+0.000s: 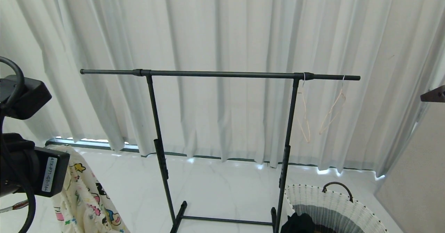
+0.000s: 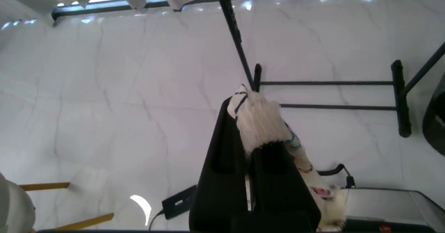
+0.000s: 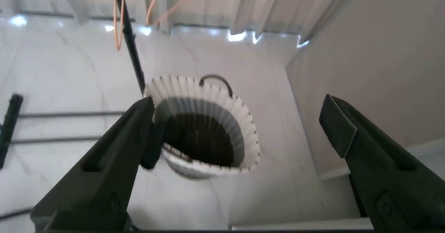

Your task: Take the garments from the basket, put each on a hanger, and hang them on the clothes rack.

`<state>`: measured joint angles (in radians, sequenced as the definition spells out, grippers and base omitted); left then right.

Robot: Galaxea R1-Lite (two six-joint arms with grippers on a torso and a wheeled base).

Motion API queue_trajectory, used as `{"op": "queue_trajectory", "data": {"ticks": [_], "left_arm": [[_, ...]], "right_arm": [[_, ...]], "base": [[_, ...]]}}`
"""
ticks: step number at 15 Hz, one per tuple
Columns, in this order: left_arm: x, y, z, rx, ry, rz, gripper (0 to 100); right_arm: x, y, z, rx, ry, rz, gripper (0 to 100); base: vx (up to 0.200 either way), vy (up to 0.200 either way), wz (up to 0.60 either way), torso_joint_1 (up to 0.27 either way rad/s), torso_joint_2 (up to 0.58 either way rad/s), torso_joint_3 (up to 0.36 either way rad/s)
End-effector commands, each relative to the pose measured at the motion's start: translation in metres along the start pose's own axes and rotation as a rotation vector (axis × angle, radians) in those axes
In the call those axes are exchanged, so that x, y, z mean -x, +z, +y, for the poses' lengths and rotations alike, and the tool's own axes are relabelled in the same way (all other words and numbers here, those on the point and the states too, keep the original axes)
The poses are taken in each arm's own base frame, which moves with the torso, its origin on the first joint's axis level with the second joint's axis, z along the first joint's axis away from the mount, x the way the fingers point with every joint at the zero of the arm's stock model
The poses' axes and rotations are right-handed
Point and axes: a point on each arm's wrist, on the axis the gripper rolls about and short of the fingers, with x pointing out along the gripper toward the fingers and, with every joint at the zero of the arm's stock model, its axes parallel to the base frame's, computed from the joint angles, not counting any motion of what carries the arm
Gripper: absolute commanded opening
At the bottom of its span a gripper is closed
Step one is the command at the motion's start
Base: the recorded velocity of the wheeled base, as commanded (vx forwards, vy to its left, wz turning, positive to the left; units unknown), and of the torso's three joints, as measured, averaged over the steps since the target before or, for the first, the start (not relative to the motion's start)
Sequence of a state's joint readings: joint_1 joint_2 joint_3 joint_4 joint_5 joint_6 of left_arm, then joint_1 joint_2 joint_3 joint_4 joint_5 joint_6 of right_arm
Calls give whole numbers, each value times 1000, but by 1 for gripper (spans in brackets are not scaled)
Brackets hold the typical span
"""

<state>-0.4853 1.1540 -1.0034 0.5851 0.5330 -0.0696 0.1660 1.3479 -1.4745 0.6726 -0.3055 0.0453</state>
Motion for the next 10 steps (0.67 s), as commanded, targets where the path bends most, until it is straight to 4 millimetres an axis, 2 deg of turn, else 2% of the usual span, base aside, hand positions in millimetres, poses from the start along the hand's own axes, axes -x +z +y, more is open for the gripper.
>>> {"op": "queue_trajectory", "data": {"ticks": [1, 7, 10], "left_arm": [[2, -2, 1, 3, 0, -6, 0], [2, -2, 1, 3, 0, -6, 0], [2, -2, 2, 3, -1, -6, 0]], "right_arm": [[-3, 0, 1, 1, 0, 6, 100], [-13, 3, 4, 0, -1, 9, 100], [-27, 4, 5, -5, -13, 33, 100]], "base": [[200, 0, 0, 12, -12, -7], [200, 0, 0, 9, 2, -2], [200, 0, 0, 1, 1, -1]]}}
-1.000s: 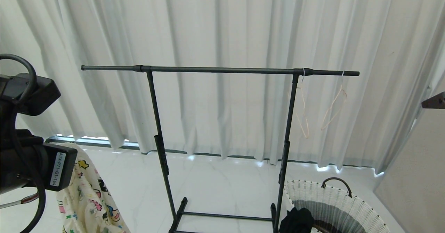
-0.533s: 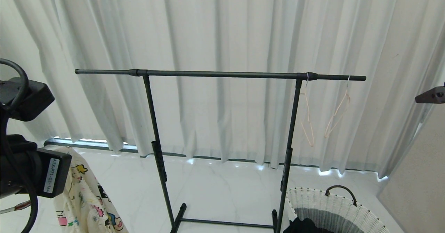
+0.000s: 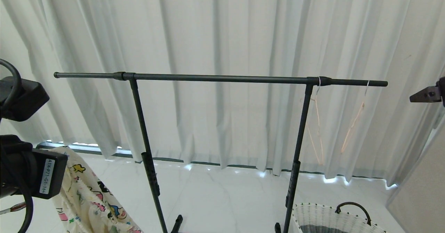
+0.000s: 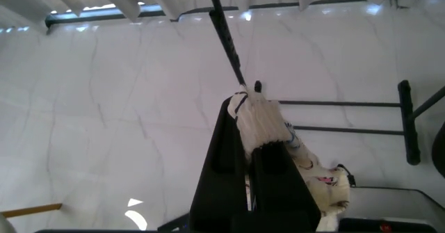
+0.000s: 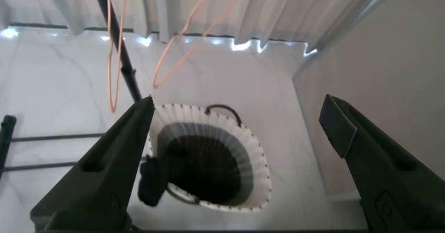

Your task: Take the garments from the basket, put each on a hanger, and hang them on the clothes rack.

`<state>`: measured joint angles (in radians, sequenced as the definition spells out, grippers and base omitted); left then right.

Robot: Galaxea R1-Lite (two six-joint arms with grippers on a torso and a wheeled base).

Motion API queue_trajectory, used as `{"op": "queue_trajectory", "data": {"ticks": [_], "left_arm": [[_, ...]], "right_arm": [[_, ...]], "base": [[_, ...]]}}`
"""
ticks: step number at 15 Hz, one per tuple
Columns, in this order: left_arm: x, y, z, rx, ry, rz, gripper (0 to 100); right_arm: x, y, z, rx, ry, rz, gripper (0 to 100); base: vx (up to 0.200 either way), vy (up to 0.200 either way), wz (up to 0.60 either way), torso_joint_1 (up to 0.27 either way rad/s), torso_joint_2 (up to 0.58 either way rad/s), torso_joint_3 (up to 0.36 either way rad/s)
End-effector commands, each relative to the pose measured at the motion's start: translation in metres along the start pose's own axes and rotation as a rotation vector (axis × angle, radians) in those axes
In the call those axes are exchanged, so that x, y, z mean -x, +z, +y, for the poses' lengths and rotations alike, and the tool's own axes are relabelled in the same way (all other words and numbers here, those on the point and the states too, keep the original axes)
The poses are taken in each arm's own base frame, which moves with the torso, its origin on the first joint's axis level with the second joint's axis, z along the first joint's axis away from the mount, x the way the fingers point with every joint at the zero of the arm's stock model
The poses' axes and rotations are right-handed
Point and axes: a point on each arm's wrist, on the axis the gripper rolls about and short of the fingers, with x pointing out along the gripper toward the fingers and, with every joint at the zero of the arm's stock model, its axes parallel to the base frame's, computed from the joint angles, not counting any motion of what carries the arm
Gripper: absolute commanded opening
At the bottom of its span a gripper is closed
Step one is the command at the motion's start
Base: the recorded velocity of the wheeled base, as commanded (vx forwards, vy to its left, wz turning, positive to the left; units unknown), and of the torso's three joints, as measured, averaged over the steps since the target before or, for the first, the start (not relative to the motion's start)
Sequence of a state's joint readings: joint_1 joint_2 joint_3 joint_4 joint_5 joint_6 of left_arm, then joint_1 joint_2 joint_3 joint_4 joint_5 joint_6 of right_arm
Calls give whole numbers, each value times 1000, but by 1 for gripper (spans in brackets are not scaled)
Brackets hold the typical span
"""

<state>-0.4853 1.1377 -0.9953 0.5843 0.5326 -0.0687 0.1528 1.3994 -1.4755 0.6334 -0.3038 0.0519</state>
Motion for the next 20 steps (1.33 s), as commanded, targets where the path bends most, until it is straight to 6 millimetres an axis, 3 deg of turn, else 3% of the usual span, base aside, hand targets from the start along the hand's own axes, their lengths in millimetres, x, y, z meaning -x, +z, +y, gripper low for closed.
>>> {"op": "queue_trajectory", "data": {"ticks": [1, 4, 13, 16, 20], "left_arm": [[-1, 0, 0, -1, 2, 3, 0], [-2, -2, -1, -7, 2, 11, 0], [-7, -9, 2, 0, 33, 43, 0], [-5, -14, 3, 1, 34, 42, 0], [-4, -20, 4, -3, 36, 47, 0]], "right_arm": [[-16, 2, 3, 2, -5, 20, 100], [-40, 5, 9, -23, -15, 28, 100], [-180, -23, 35, -321, -154, 223, 100], [-201, -32, 40, -335, -167, 248, 100], [-207, -36, 43, -369, -173, 260, 100]], "base": [[200, 0, 0, 2, 2, 2], [200, 0, 0, 4, 2, 2], [0, 0, 0, 0, 0, 0], [0, 0, 0, 0, 0, 0], [0, 0, 0, 0, 0, 0]]}}
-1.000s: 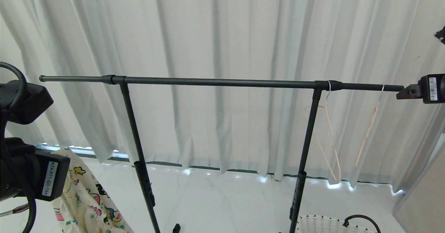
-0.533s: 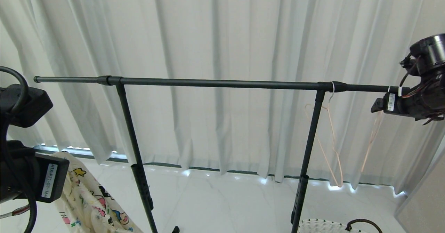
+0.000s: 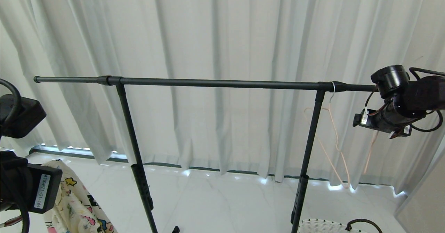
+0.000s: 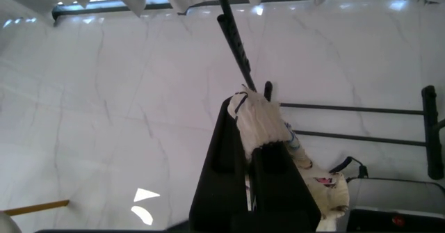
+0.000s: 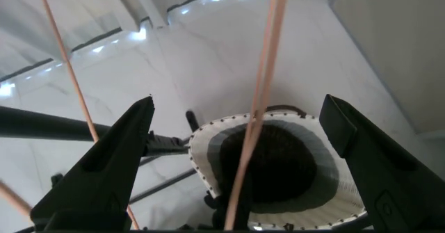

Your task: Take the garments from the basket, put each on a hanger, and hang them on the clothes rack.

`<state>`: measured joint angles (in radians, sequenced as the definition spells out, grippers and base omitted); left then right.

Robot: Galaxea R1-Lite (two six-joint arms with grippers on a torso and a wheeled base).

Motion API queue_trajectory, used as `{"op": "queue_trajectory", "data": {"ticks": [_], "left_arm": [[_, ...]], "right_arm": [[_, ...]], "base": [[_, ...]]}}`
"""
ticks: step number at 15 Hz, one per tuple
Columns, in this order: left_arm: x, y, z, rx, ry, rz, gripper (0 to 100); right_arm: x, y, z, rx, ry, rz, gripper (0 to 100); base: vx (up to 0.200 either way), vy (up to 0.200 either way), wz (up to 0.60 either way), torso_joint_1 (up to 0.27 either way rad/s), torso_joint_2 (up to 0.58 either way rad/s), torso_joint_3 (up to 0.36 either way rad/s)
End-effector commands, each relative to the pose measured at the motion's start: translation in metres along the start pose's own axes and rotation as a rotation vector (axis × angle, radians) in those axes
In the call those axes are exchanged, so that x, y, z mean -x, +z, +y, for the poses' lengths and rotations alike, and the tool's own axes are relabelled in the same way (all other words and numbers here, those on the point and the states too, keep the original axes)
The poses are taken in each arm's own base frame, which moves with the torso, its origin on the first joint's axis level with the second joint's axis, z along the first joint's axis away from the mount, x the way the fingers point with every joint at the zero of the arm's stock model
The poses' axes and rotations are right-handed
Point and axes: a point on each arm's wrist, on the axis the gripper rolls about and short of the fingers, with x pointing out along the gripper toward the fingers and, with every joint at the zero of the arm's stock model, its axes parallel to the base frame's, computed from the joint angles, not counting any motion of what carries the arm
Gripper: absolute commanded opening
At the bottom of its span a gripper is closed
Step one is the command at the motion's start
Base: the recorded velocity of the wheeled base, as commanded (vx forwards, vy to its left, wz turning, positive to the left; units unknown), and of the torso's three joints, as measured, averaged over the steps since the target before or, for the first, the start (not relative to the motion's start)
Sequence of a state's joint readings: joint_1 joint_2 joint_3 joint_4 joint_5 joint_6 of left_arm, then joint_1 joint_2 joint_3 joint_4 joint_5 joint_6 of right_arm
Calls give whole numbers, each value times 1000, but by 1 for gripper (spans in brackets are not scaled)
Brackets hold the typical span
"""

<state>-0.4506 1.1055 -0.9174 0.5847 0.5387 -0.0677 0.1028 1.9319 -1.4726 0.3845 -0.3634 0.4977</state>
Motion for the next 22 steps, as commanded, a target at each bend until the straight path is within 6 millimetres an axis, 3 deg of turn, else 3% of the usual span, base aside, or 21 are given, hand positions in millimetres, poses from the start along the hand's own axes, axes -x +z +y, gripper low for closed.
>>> {"op": "queue_trajectory", "data": {"ticks": [1, 5, 12, 13, 22], "left_arm": [[1, -2, 1, 2, 1, -4, 0], [1, -2, 1, 2, -1, -4, 0], [2, 0, 1, 6, -1, -10, 0], [2, 0, 1, 6, -1, -10, 0], [7, -3, 4, 15, -2, -26, 0]], "right_arm": [[-9, -5, 1, -2, -13, 22, 100], [-21, -18, 0, 1, -2, 5, 100], [-22, -18, 2, -11, 18, -31, 100], [-23, -18, 2, -10, 18, -29, 0], [-29, -21, 3, -5, 8, -14, 0]], "base": [[0, 0, 0, 0, 0, 0], [0, 0, 0, 0, 0, 0], [0, 0, 0, 0, 0, 0], [0, 0, 0, 0, 0, 0], [0, 0, 0, 0, 0, 0]]}}
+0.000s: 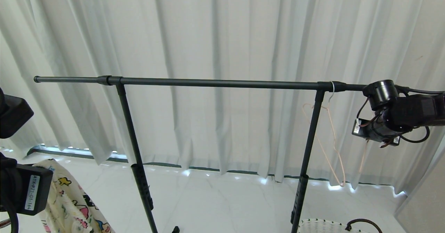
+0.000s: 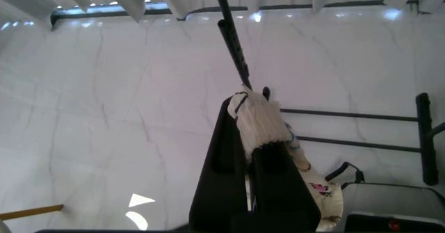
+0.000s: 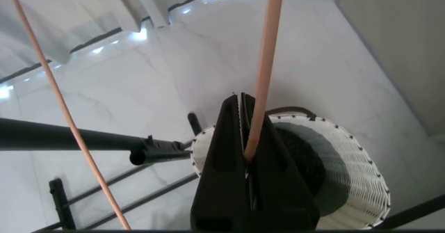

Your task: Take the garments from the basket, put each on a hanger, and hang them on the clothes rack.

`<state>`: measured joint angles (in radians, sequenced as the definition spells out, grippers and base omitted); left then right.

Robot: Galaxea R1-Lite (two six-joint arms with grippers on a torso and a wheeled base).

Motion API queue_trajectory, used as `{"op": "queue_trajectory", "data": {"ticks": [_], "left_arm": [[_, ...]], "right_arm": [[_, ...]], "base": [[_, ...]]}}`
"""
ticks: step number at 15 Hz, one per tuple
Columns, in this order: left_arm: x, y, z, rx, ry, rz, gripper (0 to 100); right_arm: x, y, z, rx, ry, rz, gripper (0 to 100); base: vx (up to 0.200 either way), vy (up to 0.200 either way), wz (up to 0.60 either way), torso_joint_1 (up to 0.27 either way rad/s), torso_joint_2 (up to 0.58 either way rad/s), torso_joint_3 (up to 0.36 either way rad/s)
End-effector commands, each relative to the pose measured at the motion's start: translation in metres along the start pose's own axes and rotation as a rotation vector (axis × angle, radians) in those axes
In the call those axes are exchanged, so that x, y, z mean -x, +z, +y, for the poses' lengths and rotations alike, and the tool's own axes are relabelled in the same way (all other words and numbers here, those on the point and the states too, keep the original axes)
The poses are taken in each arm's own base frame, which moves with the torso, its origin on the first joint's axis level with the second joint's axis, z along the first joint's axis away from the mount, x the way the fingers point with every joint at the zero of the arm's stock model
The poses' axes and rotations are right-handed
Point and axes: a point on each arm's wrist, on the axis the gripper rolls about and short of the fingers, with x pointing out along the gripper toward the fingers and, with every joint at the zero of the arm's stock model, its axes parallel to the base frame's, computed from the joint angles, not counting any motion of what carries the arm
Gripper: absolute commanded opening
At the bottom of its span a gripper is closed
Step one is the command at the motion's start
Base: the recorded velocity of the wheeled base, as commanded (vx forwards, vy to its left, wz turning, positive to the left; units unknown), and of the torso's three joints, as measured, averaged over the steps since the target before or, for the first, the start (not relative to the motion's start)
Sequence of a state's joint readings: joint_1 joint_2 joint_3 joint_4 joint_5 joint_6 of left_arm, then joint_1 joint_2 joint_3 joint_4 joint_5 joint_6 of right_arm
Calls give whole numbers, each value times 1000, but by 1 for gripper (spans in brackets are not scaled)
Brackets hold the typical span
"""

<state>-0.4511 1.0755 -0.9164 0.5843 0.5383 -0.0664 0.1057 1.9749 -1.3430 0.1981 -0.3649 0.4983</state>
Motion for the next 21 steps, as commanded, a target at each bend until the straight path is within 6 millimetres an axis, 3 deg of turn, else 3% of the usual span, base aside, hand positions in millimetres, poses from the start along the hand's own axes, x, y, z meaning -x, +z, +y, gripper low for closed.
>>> {"op": "queue_trajectory", "data": {"ticks": [1, 7, 14, 21], "left_arm": [[0, 0, 0, 2, 0, -1, 0], [3, -1, 2, 7, 0, -10, 0], [6, -3, 4, 13, -1, -21, 0], [5, -3, 3, 13, -4, -19, 0]], "right_arm": [[3, 2, -1, -4, 4, -8, 0], [32, 7, -10, 12, 38, -53, 0], [42, 19, -36, 200, 73, -118, 0], [45, 4, -65, 306, 106, -149, 0]], "base": [[0, 0, 0, 0, 0, 0], [0, 0, 0, 0, 0, 0], [0, 0, 0, 0, 0, 0], [0, 0, 0, 0, 0, 0]]}}
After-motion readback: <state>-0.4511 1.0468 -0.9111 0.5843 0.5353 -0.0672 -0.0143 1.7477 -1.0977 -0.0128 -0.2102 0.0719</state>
